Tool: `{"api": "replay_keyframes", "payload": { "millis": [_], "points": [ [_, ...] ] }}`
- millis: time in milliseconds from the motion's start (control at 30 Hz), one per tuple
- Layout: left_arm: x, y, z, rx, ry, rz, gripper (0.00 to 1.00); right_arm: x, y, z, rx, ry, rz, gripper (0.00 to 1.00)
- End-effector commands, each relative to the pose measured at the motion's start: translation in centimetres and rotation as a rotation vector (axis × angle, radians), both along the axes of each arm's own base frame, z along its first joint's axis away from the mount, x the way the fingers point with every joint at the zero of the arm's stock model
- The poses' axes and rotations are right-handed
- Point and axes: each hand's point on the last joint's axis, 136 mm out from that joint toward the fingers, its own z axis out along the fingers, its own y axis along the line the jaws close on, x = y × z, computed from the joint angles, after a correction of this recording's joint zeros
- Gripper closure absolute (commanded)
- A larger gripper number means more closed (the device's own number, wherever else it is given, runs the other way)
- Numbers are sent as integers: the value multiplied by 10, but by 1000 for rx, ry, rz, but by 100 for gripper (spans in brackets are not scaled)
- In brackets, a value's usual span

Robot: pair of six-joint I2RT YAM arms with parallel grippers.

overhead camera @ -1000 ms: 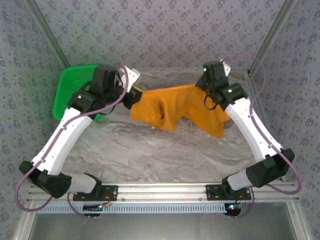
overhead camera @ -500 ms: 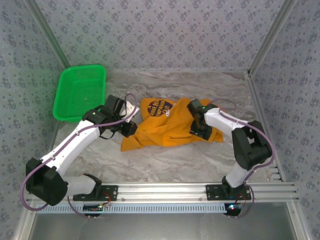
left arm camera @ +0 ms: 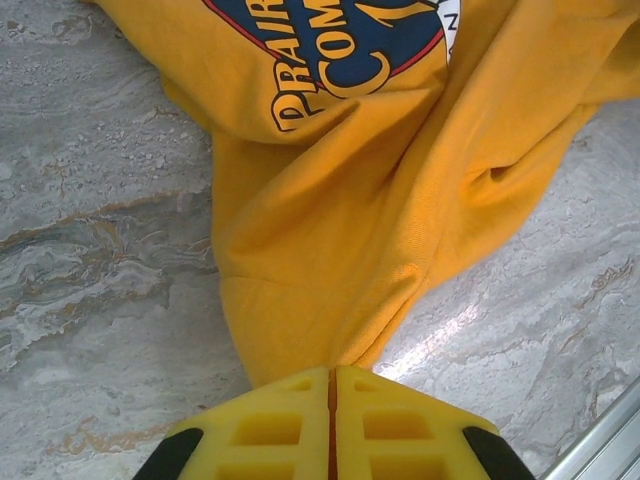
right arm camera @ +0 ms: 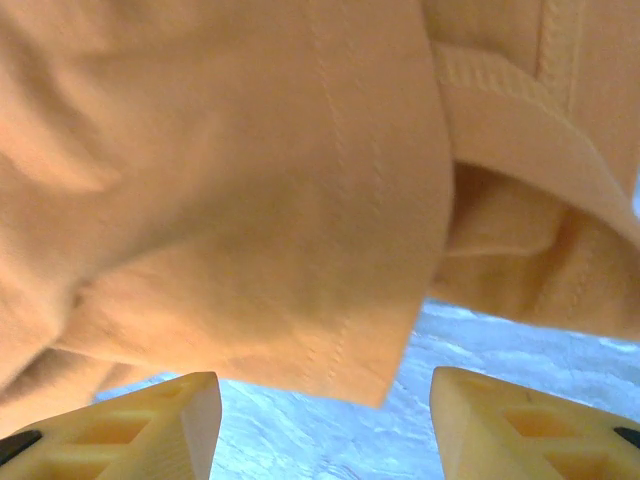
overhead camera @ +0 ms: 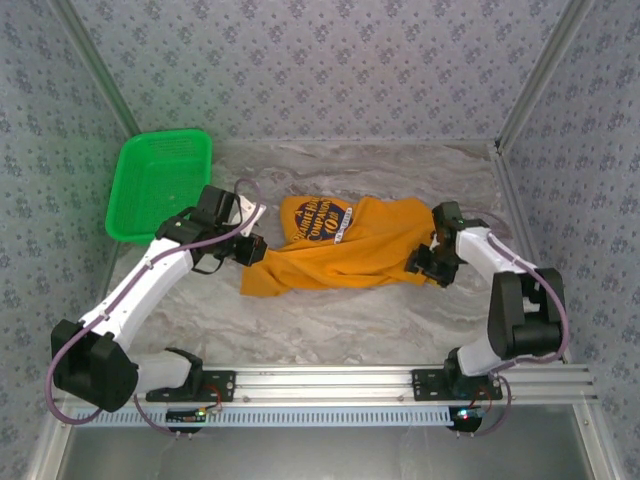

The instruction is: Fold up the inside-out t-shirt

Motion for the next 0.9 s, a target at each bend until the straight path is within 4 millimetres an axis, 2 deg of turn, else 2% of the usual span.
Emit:
{"api": "replay_keyframes", "payload": {
  "millis": [0, 67, 167, 233, 300, 333, 433, 500, 600, 700, 800, 867],
  "points": [
    [-2, -3, 5, -53, 5, -7, 100, 5, 13, 0, 72, -74, 46, 42],
    [-2, -3, 3, -65, 19, -3, 100, 13, 11, -6, 54, -112, 50, 49],
    [1, -1, 7, -86, 13, 11, 100, 28, 12, -11, 58, -166, 44, 69],
    [3, 0, 11, -97, 3, 21, 100, 35, 16, -8, 81, -188, 32, 85],
    [6, 2, 18, -106, -15, 29, 100, 39, 13, 3, 73, -201, -13, 98],
    [8, 3, 21, -107, -25, 30, 100, 41, 10, 11, 57, -214, -34, 100],
    [18, 15, 37, -73, -94, 50, 100, 54, -9, 65, -5, -308, -145, 100],
    [33, 30, 52, -51, -155, 92, 100, 57, -30, 108, -33, -367, -287, 100],
    [57, 49, 86, -43, -272, 148, 100, 59, -61, 168, -63, -464, -471, 100],
    [67, 52, 124, -36, -373, 142, 100, 60, -97, 226, -122, -611, -586, 100],
    [65, 47, 159, -62, -452, 98, 100, 67, -105, 270, -29, -748, -604, 100],
    [56, 41, 184, -83, -524, 34, 100, 70, -95, 299, 39, -834, -540, 100]
  ]
}}
